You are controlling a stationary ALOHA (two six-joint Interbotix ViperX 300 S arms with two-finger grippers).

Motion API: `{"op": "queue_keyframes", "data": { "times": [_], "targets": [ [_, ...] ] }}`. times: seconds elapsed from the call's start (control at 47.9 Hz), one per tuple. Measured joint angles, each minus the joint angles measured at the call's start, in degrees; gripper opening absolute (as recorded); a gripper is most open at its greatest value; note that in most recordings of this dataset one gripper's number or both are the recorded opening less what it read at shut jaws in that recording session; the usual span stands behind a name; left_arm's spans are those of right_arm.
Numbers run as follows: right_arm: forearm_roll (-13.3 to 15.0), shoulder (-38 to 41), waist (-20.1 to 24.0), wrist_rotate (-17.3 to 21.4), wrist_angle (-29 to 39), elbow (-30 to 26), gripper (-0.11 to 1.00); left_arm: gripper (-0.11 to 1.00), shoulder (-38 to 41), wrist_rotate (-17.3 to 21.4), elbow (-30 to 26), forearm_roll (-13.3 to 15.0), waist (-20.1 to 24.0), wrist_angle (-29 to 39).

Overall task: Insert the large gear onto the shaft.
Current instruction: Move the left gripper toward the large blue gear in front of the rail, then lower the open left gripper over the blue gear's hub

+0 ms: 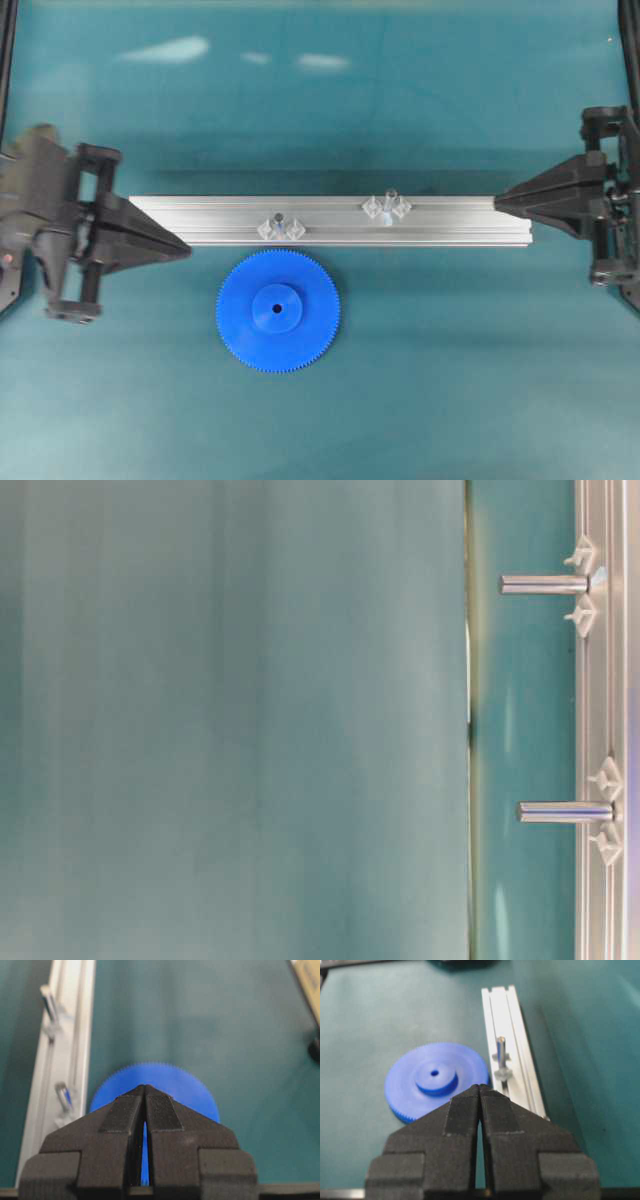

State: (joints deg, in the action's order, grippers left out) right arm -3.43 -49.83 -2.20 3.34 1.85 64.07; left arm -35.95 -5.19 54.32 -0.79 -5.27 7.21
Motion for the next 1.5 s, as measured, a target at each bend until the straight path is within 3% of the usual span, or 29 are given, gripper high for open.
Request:
{"op": "queue_keyframes", "data": {
  "times": [0.71, 1.253, 1.504],
  "targets": [
    [0.00, 4.22, -0.26, 0.00, 4.39, -0.88, 0.04, 0.00, 19.60, -0.35, -13.97, 0.00, -1.32, 16.96],
    [0.00, 4.22, -0.44, 0.00, 4.92, -0.88, 0.04, 0.00, 32.08, -0.44, -22.41, 0.00, -1.49, 25.31],
    [0.00, 4.04, -0.44, 0.00, 5.10, -0.88, 0.04, 0.00, 37.44, -0.44, -25.93, 0.00, -2.02, 26.10]
  ]
}}
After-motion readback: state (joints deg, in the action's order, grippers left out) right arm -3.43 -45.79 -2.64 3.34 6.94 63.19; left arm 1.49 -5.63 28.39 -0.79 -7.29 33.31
